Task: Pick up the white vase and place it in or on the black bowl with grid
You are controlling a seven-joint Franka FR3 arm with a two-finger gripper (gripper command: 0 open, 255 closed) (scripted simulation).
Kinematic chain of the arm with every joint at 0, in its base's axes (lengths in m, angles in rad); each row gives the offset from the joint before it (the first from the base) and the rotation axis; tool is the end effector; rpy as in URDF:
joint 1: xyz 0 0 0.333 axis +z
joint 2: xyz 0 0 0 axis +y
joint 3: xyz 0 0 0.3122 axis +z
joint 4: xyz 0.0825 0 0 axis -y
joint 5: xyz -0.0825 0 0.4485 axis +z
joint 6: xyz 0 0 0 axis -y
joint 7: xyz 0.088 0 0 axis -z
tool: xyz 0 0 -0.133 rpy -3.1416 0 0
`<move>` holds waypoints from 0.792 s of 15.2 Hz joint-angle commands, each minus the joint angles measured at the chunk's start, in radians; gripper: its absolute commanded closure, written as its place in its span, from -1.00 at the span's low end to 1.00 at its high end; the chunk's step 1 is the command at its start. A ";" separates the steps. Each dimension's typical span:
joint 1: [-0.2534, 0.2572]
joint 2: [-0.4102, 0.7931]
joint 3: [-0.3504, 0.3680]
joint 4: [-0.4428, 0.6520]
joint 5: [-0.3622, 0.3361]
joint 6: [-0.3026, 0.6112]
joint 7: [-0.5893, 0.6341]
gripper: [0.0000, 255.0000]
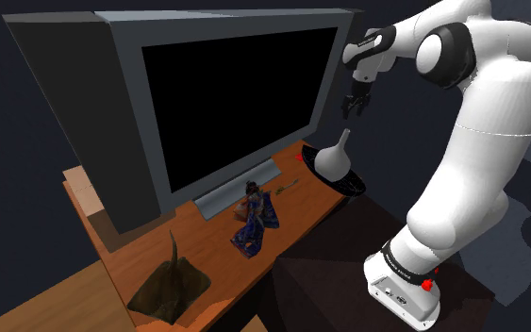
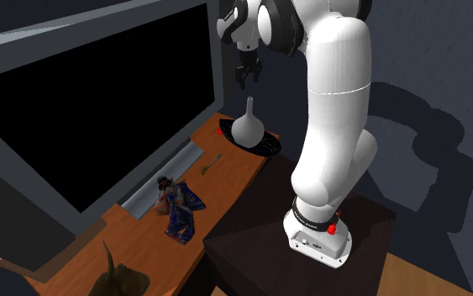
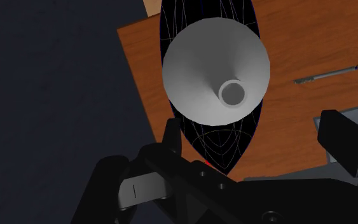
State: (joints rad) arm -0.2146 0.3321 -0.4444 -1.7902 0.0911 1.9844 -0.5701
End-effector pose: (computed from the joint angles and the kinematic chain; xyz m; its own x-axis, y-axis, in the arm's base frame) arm 0.5454 -0.3977 0.3125 0.9862 -0.1147 -0.1196 -0.1160 -0.9932 -0.0037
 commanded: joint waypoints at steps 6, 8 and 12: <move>0.002 -0.025 -0.005 0.097 -0.014 -0.120 0.009 -1.00; 0.002 -0.025 -0.005 0.097 -0.014 -0.120 0.009 -1.00; 0.002 -0.025 -0.005 0.097 -0.014 -0.120 0.009 -1.00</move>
